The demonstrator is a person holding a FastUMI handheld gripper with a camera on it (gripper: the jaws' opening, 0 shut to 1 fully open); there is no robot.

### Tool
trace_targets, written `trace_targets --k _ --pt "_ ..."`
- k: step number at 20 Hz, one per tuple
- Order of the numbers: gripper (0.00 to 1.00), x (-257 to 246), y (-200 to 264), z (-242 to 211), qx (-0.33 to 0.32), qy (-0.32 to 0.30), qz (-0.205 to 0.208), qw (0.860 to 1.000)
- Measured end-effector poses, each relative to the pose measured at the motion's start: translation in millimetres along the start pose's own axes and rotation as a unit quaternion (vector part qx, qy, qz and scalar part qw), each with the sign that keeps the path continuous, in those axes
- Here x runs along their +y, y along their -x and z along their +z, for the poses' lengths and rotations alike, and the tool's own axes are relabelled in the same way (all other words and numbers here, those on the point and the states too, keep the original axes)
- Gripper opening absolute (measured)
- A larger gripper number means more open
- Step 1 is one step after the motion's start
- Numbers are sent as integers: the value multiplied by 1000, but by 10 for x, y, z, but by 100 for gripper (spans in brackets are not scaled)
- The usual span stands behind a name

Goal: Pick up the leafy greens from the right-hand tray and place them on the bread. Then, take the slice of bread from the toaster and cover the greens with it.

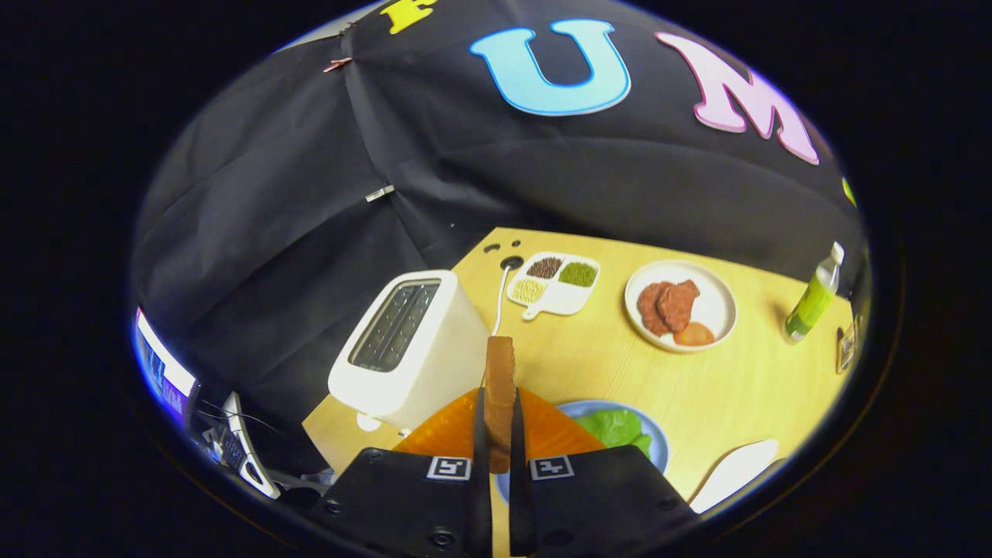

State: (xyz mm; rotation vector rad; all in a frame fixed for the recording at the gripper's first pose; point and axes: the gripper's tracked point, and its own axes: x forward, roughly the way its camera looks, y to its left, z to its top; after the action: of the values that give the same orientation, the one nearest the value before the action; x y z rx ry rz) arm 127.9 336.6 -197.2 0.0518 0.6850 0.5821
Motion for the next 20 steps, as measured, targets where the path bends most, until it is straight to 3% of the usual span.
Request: trace_targets --k 9,16,20 --pt "13 -538 -14 -391 4 -83 -1 997" --pt "13 -844 0 -635 13 -87 -24 996" --pt "23 -1092 37 -704 12 -69 -61 996"
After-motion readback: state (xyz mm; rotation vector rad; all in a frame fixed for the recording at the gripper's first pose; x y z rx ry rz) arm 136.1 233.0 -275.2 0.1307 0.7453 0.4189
